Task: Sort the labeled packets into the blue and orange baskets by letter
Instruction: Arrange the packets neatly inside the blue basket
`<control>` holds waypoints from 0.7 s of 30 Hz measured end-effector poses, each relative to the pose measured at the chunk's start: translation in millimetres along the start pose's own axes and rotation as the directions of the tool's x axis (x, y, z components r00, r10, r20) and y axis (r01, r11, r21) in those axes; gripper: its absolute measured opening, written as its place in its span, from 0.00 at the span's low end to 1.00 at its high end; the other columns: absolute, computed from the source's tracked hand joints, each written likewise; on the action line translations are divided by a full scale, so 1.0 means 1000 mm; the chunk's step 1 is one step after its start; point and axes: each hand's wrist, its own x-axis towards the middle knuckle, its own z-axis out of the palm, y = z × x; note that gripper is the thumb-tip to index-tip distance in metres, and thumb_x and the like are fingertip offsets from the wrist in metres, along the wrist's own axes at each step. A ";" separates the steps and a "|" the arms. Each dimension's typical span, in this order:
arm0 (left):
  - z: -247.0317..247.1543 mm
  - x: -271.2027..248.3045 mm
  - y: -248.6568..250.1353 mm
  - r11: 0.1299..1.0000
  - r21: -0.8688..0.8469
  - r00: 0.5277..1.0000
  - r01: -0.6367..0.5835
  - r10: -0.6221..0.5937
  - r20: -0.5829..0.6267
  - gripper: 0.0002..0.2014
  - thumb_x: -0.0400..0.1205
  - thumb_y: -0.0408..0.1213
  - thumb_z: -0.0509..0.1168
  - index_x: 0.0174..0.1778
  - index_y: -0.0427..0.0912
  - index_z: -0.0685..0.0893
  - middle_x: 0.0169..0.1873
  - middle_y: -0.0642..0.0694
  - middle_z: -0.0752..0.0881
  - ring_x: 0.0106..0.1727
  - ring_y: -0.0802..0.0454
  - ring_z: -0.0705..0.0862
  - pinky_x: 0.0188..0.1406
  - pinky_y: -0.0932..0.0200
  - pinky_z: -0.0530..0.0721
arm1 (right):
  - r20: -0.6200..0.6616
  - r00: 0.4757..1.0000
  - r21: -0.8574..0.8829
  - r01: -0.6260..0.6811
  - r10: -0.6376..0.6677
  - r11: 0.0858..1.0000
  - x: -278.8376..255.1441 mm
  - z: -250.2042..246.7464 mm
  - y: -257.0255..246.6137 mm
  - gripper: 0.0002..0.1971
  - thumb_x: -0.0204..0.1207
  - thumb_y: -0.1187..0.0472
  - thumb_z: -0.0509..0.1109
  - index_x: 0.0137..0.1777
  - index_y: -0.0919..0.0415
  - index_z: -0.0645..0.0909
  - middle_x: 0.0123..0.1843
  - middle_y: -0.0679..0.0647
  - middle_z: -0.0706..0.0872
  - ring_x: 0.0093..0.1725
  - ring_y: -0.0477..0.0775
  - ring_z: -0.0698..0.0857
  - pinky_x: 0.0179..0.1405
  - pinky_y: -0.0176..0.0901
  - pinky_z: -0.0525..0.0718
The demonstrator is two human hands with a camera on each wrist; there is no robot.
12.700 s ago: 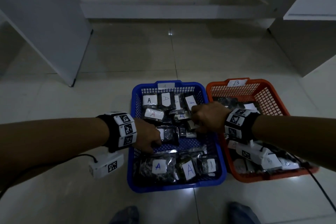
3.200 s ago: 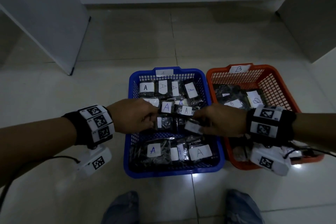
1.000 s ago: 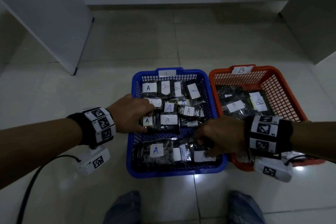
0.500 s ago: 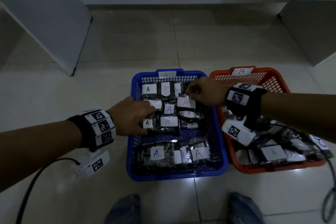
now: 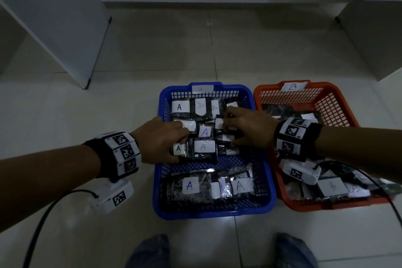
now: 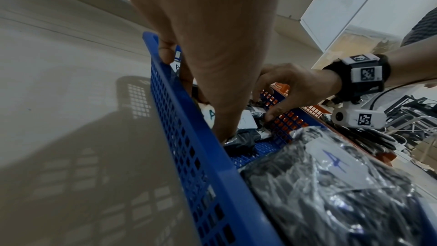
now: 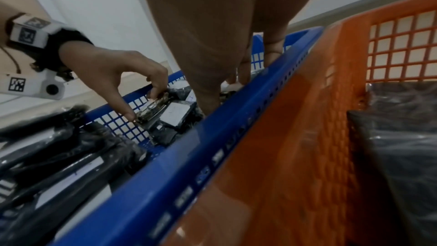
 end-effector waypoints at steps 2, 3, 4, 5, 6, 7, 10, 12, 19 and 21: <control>-0.001 0.000 0.000 1.000 0.006 1.000 0.002 -0.002 0.002 0.19 0.76 0.58 0.71 0.54 0.53 0.74 0.48 0.58 0.73 0.42 0.58 0.69 0.49 0.55 0.71 | -0.021 0.999 -0.026 0.033 -0.034 0.999 0.001 0.001 0.000 0.22 0.76 0.47 0.76 0.67 0.52 0.80 0.68 0.50 0.74 0.62 0.53 0.79 0.50 0.52 0.88; -0.001 0.001 0.000 1.000 0.009 1.000 0.004 -0.004 0.005 0.19 0.76 0.58 0.71 0.54 0.53 0.74 0.49 0.58 0.74 0.42 0.58 0.70 0.50 0.55 0.72 | -0.024 0.999 -0.034 0.044 -0.045 0.998 0.001 0.002 0.001 0.21 0.76 0.48 0.75 0.67 0.52 0.80 0.68 0.50 0.74 0.62 0.52 0.80 0.49 0.52 0.88; -0.001 0.001 0.000 1.000 0.009 1.000 0.007 -0.007 0.010 0.19 0.76 0.58 0.71 0.54 0.53 0.74 0.50 0.57 0.76 0.43 0.58 0.70 0.50 0.55 0.72 | -0.027 0.998 -0.039 0.051 -0.052 0.998 0.001 0.003 0.002 0.21 0.77 0.48 0.74 0.68 0.51 0.80 0.69 0.49 0.75 0.63 0.52 0.80 0.48 0.52 0.88; -0.001 0.001 0.000 1.000 0.007 1.000 0.008 -0.009 0.013 0.20 0.76 0.58 0.71 0.54 0.53 0.74 0.51 0.57 0.76 0.43 0.58 0.71 0.50 0.55 0.72 | -0.028 0.998 -0.043 0.052 -0.053 0.998 0.001 0.004 0.002 0.21 0.77 0.48 0.74 0.69 0.51 0.80 0.69 0.49 0.76 0.63 0.52 0.80 0.48 0.52 0.89; -0.001 0.000 0.000 1.000 0.003 1.000 0.008 -0.008 0.013 0.20 0.76 0.58 0.72 0.55 0.52 0.75 0.51 0.56 0.77 0.44 0.58 0.71 0.50 0.55 0.72 | -0.029 0.998 -0.046 0.053 -0.054 0.998 0.002 0.005 0.002 0.21 0.78 0.47 0.73 0.69 0.51 0.81 0.69 0.49 0.76 0.64 0.52 0.80 0.48 0.53 0.89; -0.001 0.000 0.000 1.000 0.000 1.000 0.006 -0.006 0.010 0.20 0.76 0.58 0.72 0.55 0.52 0.75 0.51 0.56 0.77 0.43 0.58 0.72 0.49 0.56 0.71 | -0.029 0.998 -0.047 0.054 -0.055 0.997 0.002 0.005 0.002 0.21 0.78 0.47 0.73 0.69 0.51 0.81 0.69 0.49 0.77 0.65 0.53 0.81 0.49 0.53 0.89; -0.001 -0.001 0.000 1.000 0.009 1.000 0.003 -0.003 0.006 0.20 0.76 0.58 0.72 0.56 0.52 0.76 0.52 0.56 0.78 0.43 0.58 0.71 0.47 0.57 0.69 | -0.034 0.998 -0.039 0.059 -0.060 0.997 0.002 0.005 0.002 0.21 0.79 0.46 0.72 0.70 0.50 0.82 0.70 0.49 0.77 0.65 0.53 0.81 0.48 0.54 0.89; -0.002 -0.002 0.000 1.000 0.007 1.000 -0.002 0.002 0.000 0.21 0.76 0.59 0.72 0.57 0.52 0.76 0.52 0.56 0.78 0.43 0.58 0.71 0.45 0.57 0.68 | -0.038 0.997 -0.025 0.071 -0.072 0.997 0.001 0.004 0.004 0.21 0.79 0.46 0.72 0.69 0.50 0.82 0.71 0.48 0.77 0.66 0.52 0.81 0.49 0.53 0.89; -0.003 -0.006 -0.002 0.999 -0.014 0.998 -0.044 0.043 -0.045 0.19 0.78 0.60 0.69 0.58 0.53 0.78 0.52 0.57 0.78 0.43 0.59 0.72 0.44 0.58 0.65 | -0.097 0.988 0.084 0.127 -0.119 0.988 -0.013 -0.010 0.011 0.14 0.80 0.50 0.71 0.63 0.51 0.86 0.72 0.50 0.76 0.66 0.47 0.79 0.59 0.44 0.86; -0.004 -0.006 -0.001 0.998 -0.038 0.997 -0.053 0.051 -0.062 0.17 0.79 0.59 0.68 0.57 0.53 0.78 0.52 0.57 0.79 0.43 0.58 0.74 0.44 0.58 0.67 | -0.155 0.981 0.121 0.133 -0.113 0.984 -0.021 -0.011 0.010 0.11 0.80 0.53 0.72 0.59 0.53 0.87 0.66 0.50 0.80 0.59 0.46 0.82 0.57 0.44 0.87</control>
